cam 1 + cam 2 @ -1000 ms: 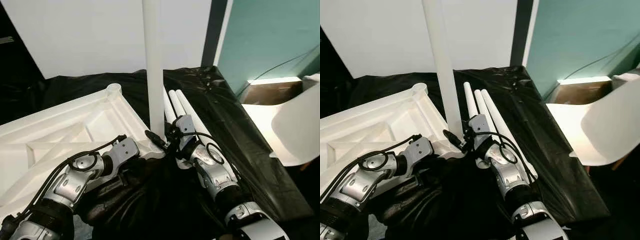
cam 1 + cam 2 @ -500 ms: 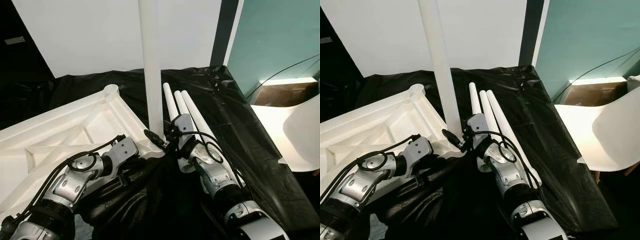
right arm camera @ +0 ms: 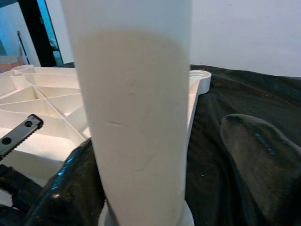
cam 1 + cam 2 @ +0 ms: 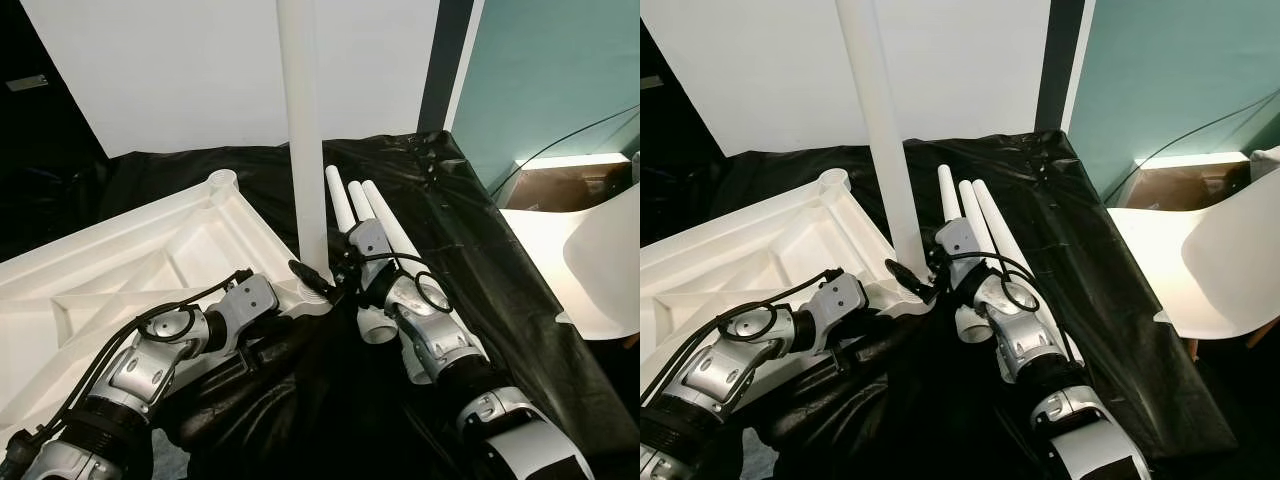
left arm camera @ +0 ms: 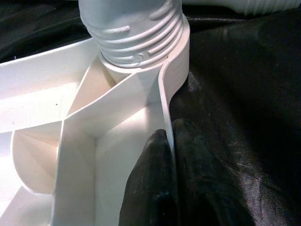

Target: Building children table

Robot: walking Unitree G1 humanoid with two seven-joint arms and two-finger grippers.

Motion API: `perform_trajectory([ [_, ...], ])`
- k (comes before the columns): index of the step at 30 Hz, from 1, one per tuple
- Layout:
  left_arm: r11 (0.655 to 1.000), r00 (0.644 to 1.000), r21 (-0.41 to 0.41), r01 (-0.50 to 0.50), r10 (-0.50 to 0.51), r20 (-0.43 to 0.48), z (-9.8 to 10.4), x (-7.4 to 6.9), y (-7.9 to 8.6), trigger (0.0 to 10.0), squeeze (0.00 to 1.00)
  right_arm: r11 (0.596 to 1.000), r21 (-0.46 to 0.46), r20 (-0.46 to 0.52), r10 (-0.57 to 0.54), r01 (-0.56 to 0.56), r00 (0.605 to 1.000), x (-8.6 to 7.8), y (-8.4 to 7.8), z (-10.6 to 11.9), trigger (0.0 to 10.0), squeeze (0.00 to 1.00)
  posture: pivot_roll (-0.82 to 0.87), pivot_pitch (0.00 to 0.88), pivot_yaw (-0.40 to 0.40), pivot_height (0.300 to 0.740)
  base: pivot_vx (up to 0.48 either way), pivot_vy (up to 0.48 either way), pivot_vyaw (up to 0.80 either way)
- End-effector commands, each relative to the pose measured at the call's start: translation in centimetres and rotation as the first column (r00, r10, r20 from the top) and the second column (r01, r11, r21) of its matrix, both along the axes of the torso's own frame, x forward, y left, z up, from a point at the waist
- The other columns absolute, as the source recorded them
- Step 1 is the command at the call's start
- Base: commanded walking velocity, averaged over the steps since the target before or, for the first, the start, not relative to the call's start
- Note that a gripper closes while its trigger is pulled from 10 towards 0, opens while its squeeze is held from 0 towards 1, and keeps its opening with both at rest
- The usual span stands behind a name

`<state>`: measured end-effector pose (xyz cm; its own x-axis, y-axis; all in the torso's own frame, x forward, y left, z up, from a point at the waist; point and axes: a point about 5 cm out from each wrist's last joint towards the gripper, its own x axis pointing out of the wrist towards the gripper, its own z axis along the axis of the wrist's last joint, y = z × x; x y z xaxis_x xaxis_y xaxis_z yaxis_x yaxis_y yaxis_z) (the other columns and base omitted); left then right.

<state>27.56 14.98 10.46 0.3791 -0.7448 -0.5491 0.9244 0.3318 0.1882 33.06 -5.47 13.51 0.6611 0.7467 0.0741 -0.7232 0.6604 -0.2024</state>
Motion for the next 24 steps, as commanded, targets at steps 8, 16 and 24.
perform_trajectory([
  [8,0.984,0.968,0.031,0.176,-0.168,-0.188,-2.9,-2.8,-1.0,10.0,0.0,0.999,-0.032,-0.036,0.012,-0.013,0.999,0.6,-2.1,0.0,10.0,0.0,0.06,0.0,0.024,0.74,0.0,0.0,0.0],
  [16,0.981,0.966,0.035,0.19,-0.18,-0.186,-2.9,-2.7,-1.0,10.0,0.0,0.959,-0.198,-0.117,0.183,-0.203,0.976,1.0,-3.8,-0.3,0.0,0.0,0.06,0.0,0.034,0.74,0.0,0.0,0.0],
  [24,0.981,0.966,0.038,0.188,-0.178,-0.186,-2.9,-2.8,-0.9,10.0,0.0,0.945,-0.231,-0.163,0.196,-0.231,0.967,1.1,-4.3,-0.5,0.0,0.0,0.06,0.0,0.032,0.74,0.0,0.0,0.0],
])
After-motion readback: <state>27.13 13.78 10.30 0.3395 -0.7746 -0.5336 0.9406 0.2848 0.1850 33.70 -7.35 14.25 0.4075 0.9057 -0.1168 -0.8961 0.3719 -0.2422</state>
